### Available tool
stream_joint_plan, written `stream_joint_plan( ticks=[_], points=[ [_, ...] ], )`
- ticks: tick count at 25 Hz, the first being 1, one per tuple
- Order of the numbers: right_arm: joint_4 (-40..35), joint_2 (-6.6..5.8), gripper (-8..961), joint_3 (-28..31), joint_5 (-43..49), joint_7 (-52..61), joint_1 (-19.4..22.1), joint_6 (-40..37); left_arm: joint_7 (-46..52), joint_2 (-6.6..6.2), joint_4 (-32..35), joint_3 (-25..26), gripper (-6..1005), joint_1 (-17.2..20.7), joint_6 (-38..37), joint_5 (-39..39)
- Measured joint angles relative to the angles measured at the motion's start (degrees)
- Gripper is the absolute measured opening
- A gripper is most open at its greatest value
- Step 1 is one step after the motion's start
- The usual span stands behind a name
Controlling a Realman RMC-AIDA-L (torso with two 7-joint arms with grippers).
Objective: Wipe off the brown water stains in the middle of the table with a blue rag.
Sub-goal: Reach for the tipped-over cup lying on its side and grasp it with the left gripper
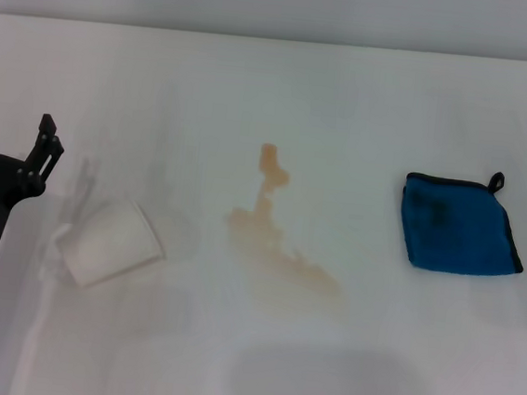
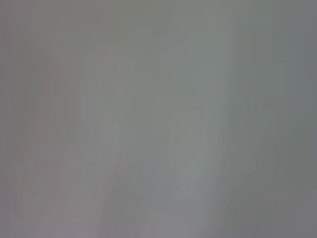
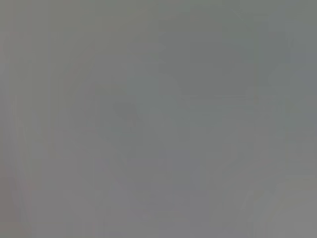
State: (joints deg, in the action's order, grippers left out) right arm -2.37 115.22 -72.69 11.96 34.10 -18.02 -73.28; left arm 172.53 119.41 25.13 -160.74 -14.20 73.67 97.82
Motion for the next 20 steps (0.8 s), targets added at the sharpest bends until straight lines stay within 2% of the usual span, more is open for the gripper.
stream_joint_plan(
  ticks=[20],
  points=[
    [0.0, 0.0, 749, 0.4, -1.3, 0.0, 0.2, -0.3, 0.0, 0.03, 0.4, -0.1, 877, 1.4, 0.7, 0.0]
  ],
)
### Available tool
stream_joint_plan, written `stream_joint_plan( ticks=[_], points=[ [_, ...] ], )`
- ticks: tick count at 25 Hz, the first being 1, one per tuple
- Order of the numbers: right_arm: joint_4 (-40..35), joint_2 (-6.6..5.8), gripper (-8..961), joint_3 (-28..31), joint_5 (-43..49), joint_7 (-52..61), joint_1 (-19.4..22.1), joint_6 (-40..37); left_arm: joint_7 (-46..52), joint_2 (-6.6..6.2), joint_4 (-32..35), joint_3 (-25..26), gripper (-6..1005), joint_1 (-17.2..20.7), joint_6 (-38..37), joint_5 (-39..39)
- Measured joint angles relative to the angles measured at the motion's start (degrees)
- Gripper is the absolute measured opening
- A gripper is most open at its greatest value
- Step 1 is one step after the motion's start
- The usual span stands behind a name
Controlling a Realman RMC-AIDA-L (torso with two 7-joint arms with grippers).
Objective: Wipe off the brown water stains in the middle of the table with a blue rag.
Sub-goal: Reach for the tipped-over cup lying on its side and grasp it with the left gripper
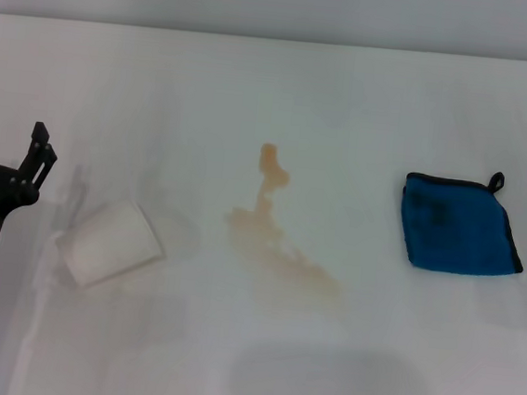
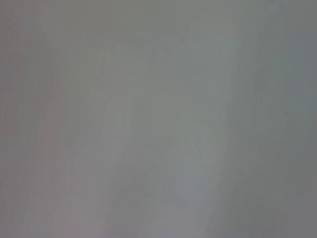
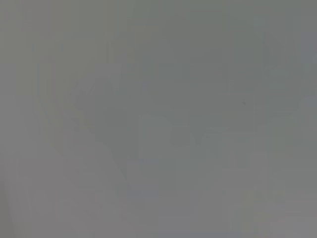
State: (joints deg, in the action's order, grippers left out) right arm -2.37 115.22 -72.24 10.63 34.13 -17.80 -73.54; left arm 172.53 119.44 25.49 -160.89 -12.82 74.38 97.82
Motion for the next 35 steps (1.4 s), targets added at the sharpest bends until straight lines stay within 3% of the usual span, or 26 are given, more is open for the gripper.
stream_joint_plan(
  ticks=[15, 20, 26, 29, 35],
  points=[
    [-0.1, -0.09, 749, 0.0, 0.1, 0.1, -0.5, 0.7, 0.0, -0.21, 2.5, -2.0, 877, 5.4, 6.9, 1.0],
    [-0.1, -0.09, 749, 0.0, 0.1, 0.1, -0.5, 1.0, 0.0, -1.04, 5.2, -2.0, 877, 5.7, 7.2, 6.9],
    [-0.1, -0.09, 749, 0.0, 0.2, 0.1, -0.7, 1.7, 0.0, -2.27, 9.5, -1.4, 877, 3.9, 12.8, 8.3],
    [-0.5, -0.09, 748, 0.0, 0.2, 0.1, -0.7, 1.8, 0.0, -4.29, 13.2, -1.2, 877, 2.1, 13.7, 8.2],
    [-0.6, -0.08, 748, 0.0, 0.2, 0.1, -0.6, 1.8, 0.0, -13.98, 29.0, 1.5, 876, -1.7, 3.9, 6.6]
  ],
)
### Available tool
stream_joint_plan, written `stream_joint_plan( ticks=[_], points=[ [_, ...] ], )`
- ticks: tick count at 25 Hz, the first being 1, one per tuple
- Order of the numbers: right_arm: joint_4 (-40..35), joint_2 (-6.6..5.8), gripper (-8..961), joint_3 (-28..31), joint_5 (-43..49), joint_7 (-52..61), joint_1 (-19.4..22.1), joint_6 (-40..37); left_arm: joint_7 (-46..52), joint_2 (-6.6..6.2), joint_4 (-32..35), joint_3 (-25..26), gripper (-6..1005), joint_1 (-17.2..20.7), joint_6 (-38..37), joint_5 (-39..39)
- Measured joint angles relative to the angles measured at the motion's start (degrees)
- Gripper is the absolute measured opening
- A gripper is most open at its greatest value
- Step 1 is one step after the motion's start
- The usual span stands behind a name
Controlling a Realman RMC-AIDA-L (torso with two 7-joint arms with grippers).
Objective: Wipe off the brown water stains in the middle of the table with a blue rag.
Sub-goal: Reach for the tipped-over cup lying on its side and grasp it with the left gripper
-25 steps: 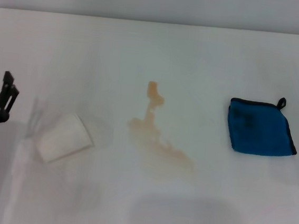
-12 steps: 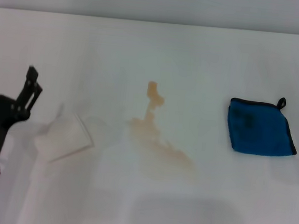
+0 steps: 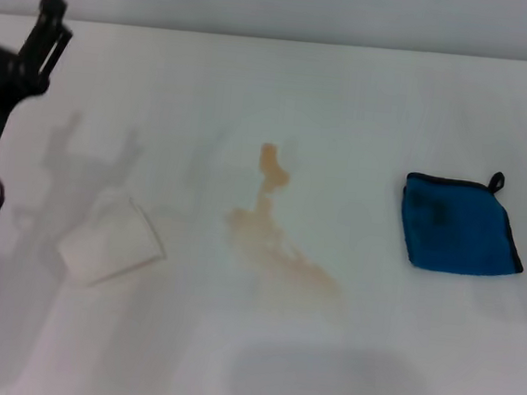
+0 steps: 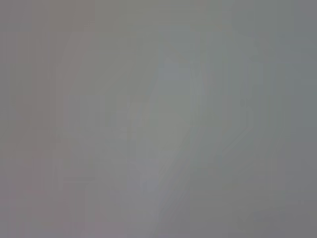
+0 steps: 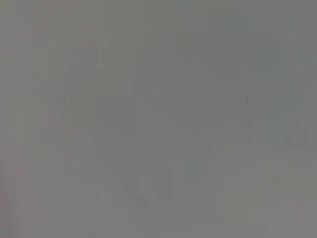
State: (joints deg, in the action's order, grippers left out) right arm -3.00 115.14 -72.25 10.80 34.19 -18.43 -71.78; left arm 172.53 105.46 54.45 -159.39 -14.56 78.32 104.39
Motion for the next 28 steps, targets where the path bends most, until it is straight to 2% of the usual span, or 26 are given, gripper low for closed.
stream_joint_plan(
  ticks=[3, 4, 6, 8, 10, 12, 13, 14, 16, 17, 18, 20, 22, 24, 28],
  points=[
    [0.0, 0.0, 748, 0.0, -0.1, 0.0, 0.2, 0.0, 0.0, -3.91, 8.0, 5.2, 876, -0.3, -11.6, 0.4],
    [0.0, 0.0, 748, 0.0, -0.1, 0.0, 0.2, 0.0, 0.0, -4.72, 9.8, 6.7, 876, -0.3, -15.1, 0.6],
    [0.0, 0.0, 748, 0.0, -0.1, 0.0, 0.2, 0.0, 0.0, -7.0, 14.8, 12.1, 876, -0.1, -27.4, 0.9],
    [0.0, -0.03, 748, 0.0, -0.2, 0.0, 0.3, 0.0, 0.0, -8.26, 18.5, 18.0, 876, 0.2, -40.4, 1.4],
    [0.0, -0.08, 748, 0.0, -0.2, 0.0, 0.4, 0.0, -0.2, -8.38, 21.4, 25.3, 876, 0.6, -55.4, 2.8],
    [0.0, -0.09, 748, 0.0, -0.2, 0.0, 0.5, 0.0, -1.1, -6.84, 24.0, 35.7, 876, 1.2, -72.9, 4.9],
    [0.0, -0.09, 748, 0.0, -0.2, 0.0, 0.4, 0.0, -2.0, -5.85, 24.6, 39.2, 876, 1.5, -78.3, 5.5],
    [0.0, -0.1, 748, 0.0, -0.2, 0.0, 0.4, 0.0, -3.8, -4.32, 25.4, 44.1, 876, 1.9, -86.7, 6.4],
    [0.0, -0.1, 748, 0.0, -0.2, 0.0, 0.1, 0.0, -10.2, 0.34, 27.0, 55.3, 877, 3.1, -103.5, 7.3],
    [0.0, -0.1, 748, 0.0, -0.2, 0.0, 0.0, 0.0, -13.3, 2.24, 27.5, 59.4, 877, 3.5, -108.9, 7.4],
    [-0.2, -0.1, 748, 0.0, -0.2, 0.0, 0.0, 0.0, -18.2, 5.49, 28.1, 66.2, 877, 3.9, -117.0, 7.5],
    [-0.5, -0.09, 748, 0.0, -0.2, 0.0, 0.0, 0.0, -23.6, 9.94, 28.9, 75.5, 877, 3.9, -128.1, 8.1],
    [-0.7, -0.09, 748, 0.0, -0.2, 0.0, 0.1, 0.0, -25.6, 12.16, 29.5, 82.4, 877, 3.0, -137.2, 10.0],
    [-0.7, -0.09, 748, 0.0, -0.2, 0.0, 0.1, 0.0, -25.3, 12.4, 29.9, 86.0, 877, 1.9, -144.1, 11.9],
    [-0.7, -0.09, 748, 0.0, -0.3, 0.0, 0.2, 0.1, -22.9, 10.04, 31.2, 88.2, 877, -0.7, -155.0, 15.0]
  ],
)
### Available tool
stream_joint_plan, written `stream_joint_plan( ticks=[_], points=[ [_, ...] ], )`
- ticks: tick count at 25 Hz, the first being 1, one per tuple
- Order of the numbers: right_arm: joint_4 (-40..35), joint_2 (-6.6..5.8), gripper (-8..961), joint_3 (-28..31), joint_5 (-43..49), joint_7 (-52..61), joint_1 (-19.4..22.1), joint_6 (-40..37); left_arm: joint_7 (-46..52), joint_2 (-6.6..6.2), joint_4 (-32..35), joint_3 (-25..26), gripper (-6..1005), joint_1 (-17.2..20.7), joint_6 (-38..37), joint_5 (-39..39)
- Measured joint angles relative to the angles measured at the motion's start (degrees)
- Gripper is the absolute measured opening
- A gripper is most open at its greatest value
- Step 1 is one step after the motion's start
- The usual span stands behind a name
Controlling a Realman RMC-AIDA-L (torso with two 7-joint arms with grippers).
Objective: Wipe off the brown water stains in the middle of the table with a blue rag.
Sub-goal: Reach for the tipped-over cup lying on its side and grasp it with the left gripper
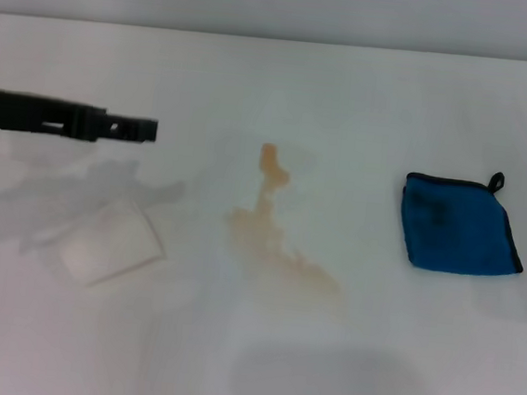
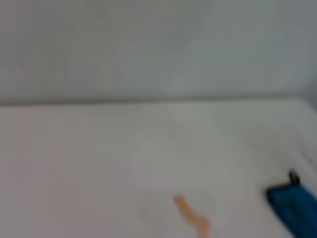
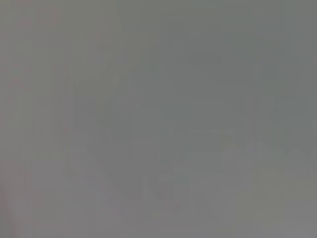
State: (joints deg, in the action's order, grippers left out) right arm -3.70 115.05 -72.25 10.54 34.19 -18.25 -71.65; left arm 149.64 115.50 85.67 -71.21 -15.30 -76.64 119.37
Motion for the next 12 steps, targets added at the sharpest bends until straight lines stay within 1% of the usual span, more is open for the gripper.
stream_joint_plan(
  ticks=[3, 5, 7, 9, 10, 12],
  points=[
    [0.0, 0.0, 748, 0.0, 0.0, 0.0, -0.1, 0.8, 2.4, -1.85, 2.6, 1.0, 877, -1.9, -6.5, 5.0],
    [0.0, 0.0, 748, 0.0, 0.0, 0.0, -0.3, 1.4, 2.9, -2.63, 4.2, 2.8, 876, -3.5, -11.1, 7.8],
    [-0.1, 0.0, 748, 0.0, 0.0, 0.0, -0.4, 1.8, 2.5, -2.96, 5.0, 4.7, 876, -4.8, -14.0, 8.7],
    [-0.1, 0.0, 748, 0.0, 0.0, 0.0, -0.4, 1.9, 1.2, -3.67, 5.6, 6.4, 876, -6.3, -17.4, 8.9],
    [-0.1, 0.0, 748, 0.0, 0.0, 0.0, -0.4, 2.0, 1.2, -3.67, 5.6, 6.4, 876, -6.3, -17.4, 8.9],
    [-0.1, 0.0, 748, 0.0, 0.0, 0.0, -0.4, 2.1, -1.5, -4.47, 5.2, 6.8, 876, -7.9, -19.9, 8.9]
  ],
)
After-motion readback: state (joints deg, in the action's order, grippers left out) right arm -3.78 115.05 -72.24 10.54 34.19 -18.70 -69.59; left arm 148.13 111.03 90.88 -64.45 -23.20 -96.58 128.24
